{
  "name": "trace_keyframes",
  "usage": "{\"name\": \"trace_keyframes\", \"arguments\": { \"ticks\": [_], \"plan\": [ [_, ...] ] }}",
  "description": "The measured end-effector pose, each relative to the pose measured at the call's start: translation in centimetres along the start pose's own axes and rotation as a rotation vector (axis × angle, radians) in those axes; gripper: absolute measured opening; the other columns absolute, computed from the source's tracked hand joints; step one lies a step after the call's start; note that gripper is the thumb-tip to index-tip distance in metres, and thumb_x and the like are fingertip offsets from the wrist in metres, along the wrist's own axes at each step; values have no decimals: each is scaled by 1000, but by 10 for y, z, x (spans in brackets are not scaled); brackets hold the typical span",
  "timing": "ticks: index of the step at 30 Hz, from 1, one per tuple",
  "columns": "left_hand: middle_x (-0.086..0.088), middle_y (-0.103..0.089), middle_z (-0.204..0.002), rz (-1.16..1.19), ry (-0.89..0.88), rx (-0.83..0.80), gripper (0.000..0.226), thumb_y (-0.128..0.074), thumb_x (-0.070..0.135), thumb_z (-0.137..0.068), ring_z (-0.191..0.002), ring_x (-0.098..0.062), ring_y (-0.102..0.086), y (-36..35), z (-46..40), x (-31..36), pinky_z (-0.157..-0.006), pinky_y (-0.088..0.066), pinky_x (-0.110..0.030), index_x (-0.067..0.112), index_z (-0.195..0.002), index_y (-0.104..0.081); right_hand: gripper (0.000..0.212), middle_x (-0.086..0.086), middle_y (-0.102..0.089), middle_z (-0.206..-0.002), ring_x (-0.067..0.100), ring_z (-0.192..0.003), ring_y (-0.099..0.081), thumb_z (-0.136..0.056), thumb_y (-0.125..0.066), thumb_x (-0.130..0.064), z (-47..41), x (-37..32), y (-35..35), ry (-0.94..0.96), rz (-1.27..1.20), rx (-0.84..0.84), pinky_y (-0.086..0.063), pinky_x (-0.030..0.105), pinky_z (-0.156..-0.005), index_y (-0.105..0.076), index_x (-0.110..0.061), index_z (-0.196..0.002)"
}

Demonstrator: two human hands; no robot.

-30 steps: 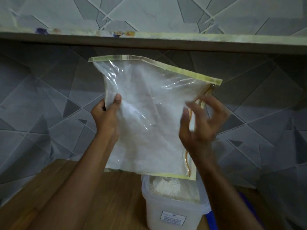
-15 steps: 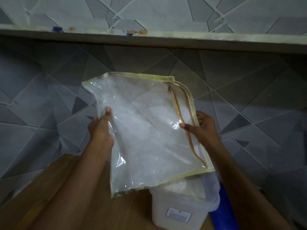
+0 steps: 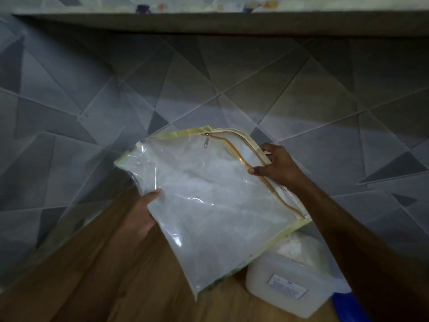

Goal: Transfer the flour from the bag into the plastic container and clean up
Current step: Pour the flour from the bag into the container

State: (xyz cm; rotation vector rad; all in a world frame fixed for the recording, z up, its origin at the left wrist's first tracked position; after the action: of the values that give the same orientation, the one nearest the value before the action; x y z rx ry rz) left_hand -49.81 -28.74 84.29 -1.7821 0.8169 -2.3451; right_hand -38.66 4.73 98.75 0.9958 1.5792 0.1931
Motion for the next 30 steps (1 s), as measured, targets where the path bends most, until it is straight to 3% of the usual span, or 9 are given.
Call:
{"name": "trace_keyframes", "arguments": {
  "ticks": [2, 5, 9, 13, 17, 20, 23, 26, 30],
  "plan": [
    [2, -72, -69, 15, 19, 8, 9, -65, 23, -89, -66, -14, -69, 26, 6, -10, -55, -57, -25, 15, -87, -65, 70, 1, -63, -112, 22, -103, -62, -63, -95, -25, -7, -6, -30, -14, 37, -48, -56, 37, -90, -61, -17, -124],
    [6, -75, -73, 8, 67, 66, 15, -44, 17, -104, -64, -3, -72, 52, 15, -25, -58, -57, -20, 14, -99, -58, 77, 1, -60, -114, 20, -106, -60, -60, -96, -25, -20, -8, -76, -33, 89, -120, -50, 28, -86, -60, -15, -128],
    [-19, -72, -110, 35, 120, 132, 26, -51, 24, -102, -93, -29, -72, 92, 22, -43, -76, -59, -38, 7, -113, -67, 76, 7, -66, -121, 24, -110, -61, -58, -96, -30, -39, 2, -140, -67, 186, -225, -43, 24, -84, -63, -15, -124],
    [-18, -72, -88, 12, 173, 209, 19, -60, 14, -93, -73, -28, -73, 131, 11, -66, -64, -58, -34, 0, -101, -69, 81, 11, -58, -133, 29, -124, -53, -62, -95, -26, -48, 19, -197, -95, 294, -286, -44, 34, -102, -57, -12, -132],
    [-13, -69, -74, -70, 199, 297, 8, -64, 7, -87, -70, -27, -67, 163, -5, -93, -62, -54, -31, 0, -84, -68, 87, 15, -54, -134, 33, -123, -53, -63, -94, -26, -57, 52, -247, -161, 358, -316, -45, 38, -103, -51, -17, -138],
    [-6, -64, -62, -153, 233, 377, 18, -77, 15, -79, -60, -22, -61, 188, -29, -115, -53, -53, -25, 6, -69, -65, 77, 16, -58, -129, 34, -117, -56, -64, -92, -21, -62, 72, -273, -157, 410, -341, -48, 37, -95, -56, -15, -132],
    [-12, -66, -92, -168, 254, 404, 14, -72, 5, -84, -76, -23, -64, 198, -50, -132, -71, -60, -34, 5, -96, -65, 63, 12, -67, -119, 32, -104, -65, -66, -90, -21, -65, 87, -294, -144, 478, -360, -58, 38, -81, -60, -17, -122],
    [-22, -64, -105, -211, 213, 425, 32, -68, -3, -85, -79, -28, -64, 200, -68, -145, -55, -56, -22, -12, -114, -59, 52, 9, -70, -115, 30, -98, -68, -76, -83, -24, -69, 102, -311, -134, 571, -377, -58, 34, -76, -57, -22, -121],
    [-17, -72, -103, -299, 212, 418, 60, -90, 26, -59, -91, -30, -71, 205, -95, -166, -77, -60, -34, -3, -105, -67, 38, 12, -69, -111, 32, -99, -68, -86, -72, -12, -82, 116, -323, -115, 667, -305, -47, 30, -70, -57, -14, -121]
  ]
}}
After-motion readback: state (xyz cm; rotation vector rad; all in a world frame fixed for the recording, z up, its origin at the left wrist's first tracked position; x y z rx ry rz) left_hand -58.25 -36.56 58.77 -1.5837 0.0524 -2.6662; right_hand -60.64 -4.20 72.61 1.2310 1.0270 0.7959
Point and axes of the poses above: each hand's wrist, its own z-axis away from the middle knuckle, its own y-axis out of the back of the hand, x = y × z, the point moved 6 cm from there along -z, towards the middle knuckle
